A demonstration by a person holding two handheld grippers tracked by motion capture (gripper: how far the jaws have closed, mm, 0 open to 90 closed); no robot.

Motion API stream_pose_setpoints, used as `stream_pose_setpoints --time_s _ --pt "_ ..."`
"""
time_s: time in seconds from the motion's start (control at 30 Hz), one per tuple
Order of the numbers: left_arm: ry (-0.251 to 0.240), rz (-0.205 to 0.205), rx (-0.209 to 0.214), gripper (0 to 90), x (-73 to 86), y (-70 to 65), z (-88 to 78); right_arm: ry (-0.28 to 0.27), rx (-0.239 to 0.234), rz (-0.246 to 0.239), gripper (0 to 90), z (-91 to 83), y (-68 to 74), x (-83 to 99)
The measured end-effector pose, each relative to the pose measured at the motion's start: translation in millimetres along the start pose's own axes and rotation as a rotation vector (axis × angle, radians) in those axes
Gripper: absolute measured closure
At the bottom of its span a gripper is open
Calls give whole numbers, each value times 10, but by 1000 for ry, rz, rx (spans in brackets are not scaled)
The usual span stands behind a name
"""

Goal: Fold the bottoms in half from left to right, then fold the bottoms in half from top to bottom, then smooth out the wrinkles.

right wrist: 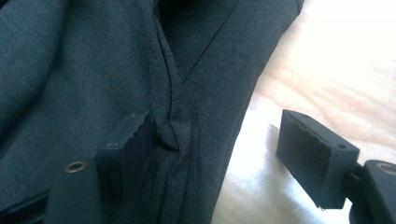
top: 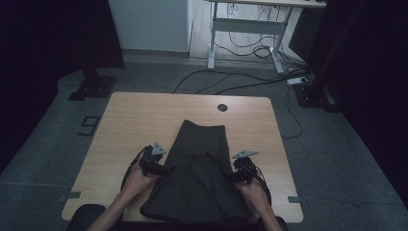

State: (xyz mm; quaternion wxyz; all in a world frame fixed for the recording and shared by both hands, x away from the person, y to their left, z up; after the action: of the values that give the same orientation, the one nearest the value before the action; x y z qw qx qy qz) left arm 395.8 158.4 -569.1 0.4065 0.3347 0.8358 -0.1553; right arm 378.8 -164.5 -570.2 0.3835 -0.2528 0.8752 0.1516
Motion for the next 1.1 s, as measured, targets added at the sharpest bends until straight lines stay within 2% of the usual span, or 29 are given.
stream_pose_setpoints --time_s 0.03,0.13,0.23,0.57,0.67,0.7,0.8,0.83,1.0,1.1 --pt "0 -26 15 146 58 -33 -52 1 -9 -8 264 -30 38 30" --pt "3 -30 24 146 97 -79 -100 3 -18 -17 263 -74 92 74" --pt "12 -20 39 146 144 -165 -171 5 -24 -22 263 -112 129 110" --pt "15 23 59 139 116 -218 -206 24 -16 -59 239 -159 162 114" --pt "6 38 47 121 50 -200 -231 12 -19 -55 229 -193 148 83" --pt "-13 30 49 121 -13 -171 -243 -2 -24 -53 218 -227 132 36" --pt "-27 21 55 121 -79 -138 -243 -23 -22 -53 204 -256 116 -31" --pt "-32 20 53 121 -137 -104 -231 -44 -28 -43 196 -272 104 -107" --pt "-38 13 48 121 -253 -24 -188 -65 -38 -39 182 -253 109 -248" --pt "-48 -11 55 122 -375 59 -126 -70 -47 -49 177 -183 124 -387"
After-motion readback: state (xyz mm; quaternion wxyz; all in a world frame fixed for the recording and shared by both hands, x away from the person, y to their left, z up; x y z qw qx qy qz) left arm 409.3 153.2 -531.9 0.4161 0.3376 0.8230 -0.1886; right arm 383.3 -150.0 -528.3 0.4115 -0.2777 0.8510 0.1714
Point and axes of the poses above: each handheld gripper's, and its own axes: z roughly forward along the jaws, x roughly out of its underside, y roughly to its left, the point moved 4 cm from there along z, roughly forward along the jaws, and after that the axes turned 8 degrees about -y, right-handed, at the moved point
